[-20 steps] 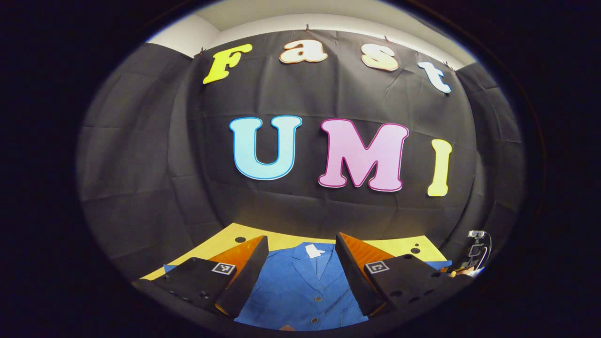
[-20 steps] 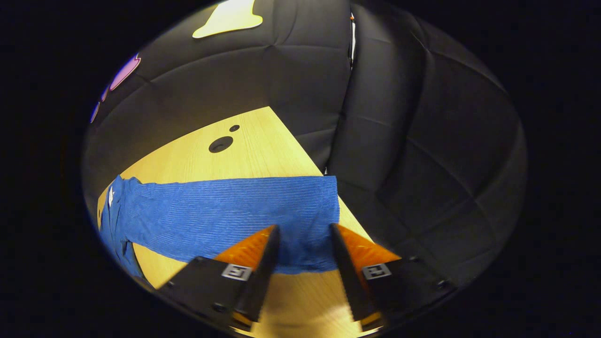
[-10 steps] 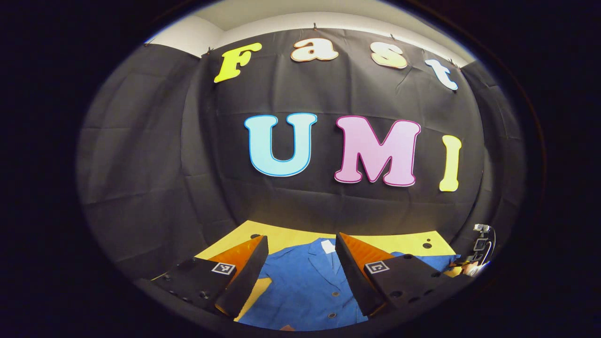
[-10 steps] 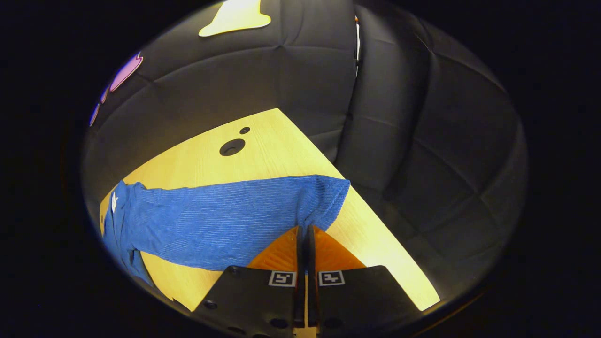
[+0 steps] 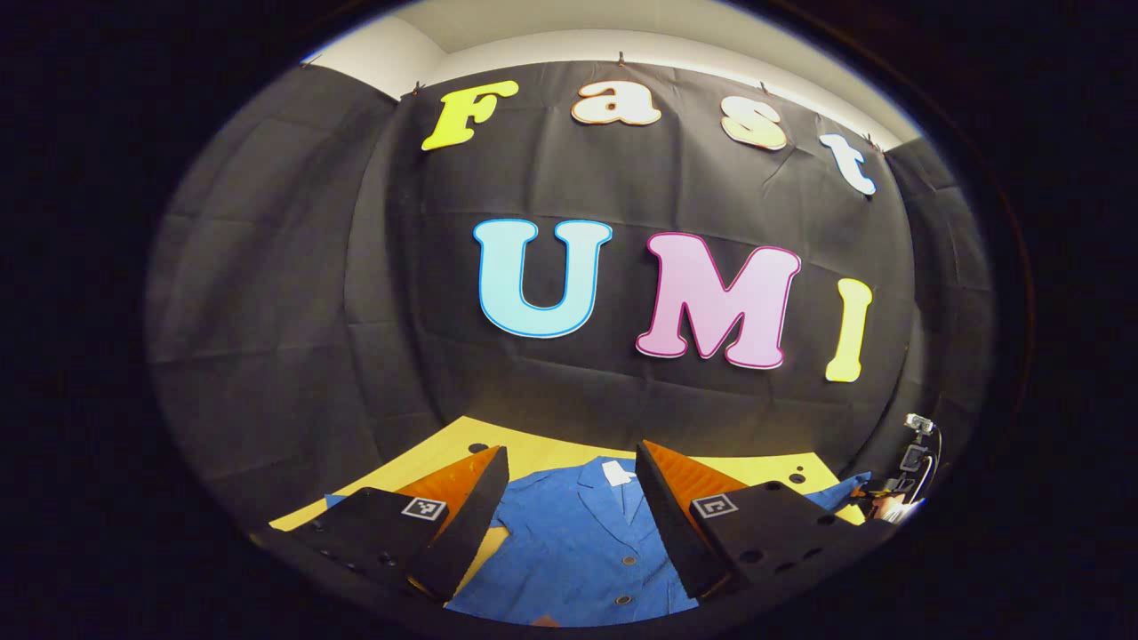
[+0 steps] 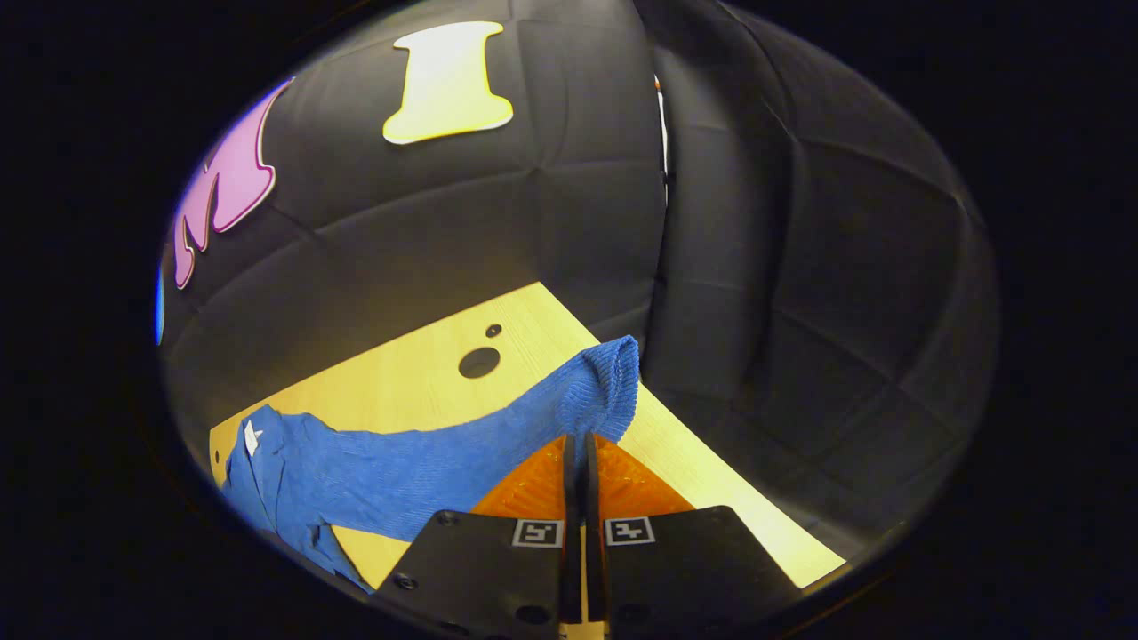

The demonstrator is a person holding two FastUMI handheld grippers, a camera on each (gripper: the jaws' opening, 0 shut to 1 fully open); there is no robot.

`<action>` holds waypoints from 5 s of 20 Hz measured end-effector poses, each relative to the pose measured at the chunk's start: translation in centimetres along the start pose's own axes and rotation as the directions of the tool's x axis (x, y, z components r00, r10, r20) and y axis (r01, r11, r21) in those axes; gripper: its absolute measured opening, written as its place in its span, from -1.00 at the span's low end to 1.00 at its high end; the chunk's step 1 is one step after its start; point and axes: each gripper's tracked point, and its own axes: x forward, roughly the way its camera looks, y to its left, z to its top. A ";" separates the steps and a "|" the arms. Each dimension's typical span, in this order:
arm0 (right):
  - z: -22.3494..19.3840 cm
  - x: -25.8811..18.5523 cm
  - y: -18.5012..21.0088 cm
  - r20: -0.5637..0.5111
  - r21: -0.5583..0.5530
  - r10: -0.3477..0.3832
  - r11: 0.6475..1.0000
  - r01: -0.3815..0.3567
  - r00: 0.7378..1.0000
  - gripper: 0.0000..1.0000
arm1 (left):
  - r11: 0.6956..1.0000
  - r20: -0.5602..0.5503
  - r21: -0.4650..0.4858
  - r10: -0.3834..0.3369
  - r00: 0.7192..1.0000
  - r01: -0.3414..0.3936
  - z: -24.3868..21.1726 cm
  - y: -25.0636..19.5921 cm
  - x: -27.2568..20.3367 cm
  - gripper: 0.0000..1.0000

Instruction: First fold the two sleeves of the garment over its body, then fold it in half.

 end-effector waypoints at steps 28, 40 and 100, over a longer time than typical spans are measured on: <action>-18.5 -16.6 55.1 -0.123 -0.196 0.491 0.840 -0.506 0.862 -0.94 | 0.960 -0.101 -0.062 0.267 0.958 -0.274 -3.6 28.7 -7.3 0.65; -27.6 -18.6 60.8 -0.361 0.102 0.630 0.760 -0.642 0.688 -0.43 | 0.946 -0.137 -0.017 0.319 0.938 -0.324 -3.5 28.3 -9.2 0.65; -7.7 -42.2 27.3 -0.222 -0.007 0.728 0.664 -0.748 0.649 0.79 | 0.954 -0.559 -0.262 -0.029 0.829 -0.143 -20.3 28.4 13.7 -1.00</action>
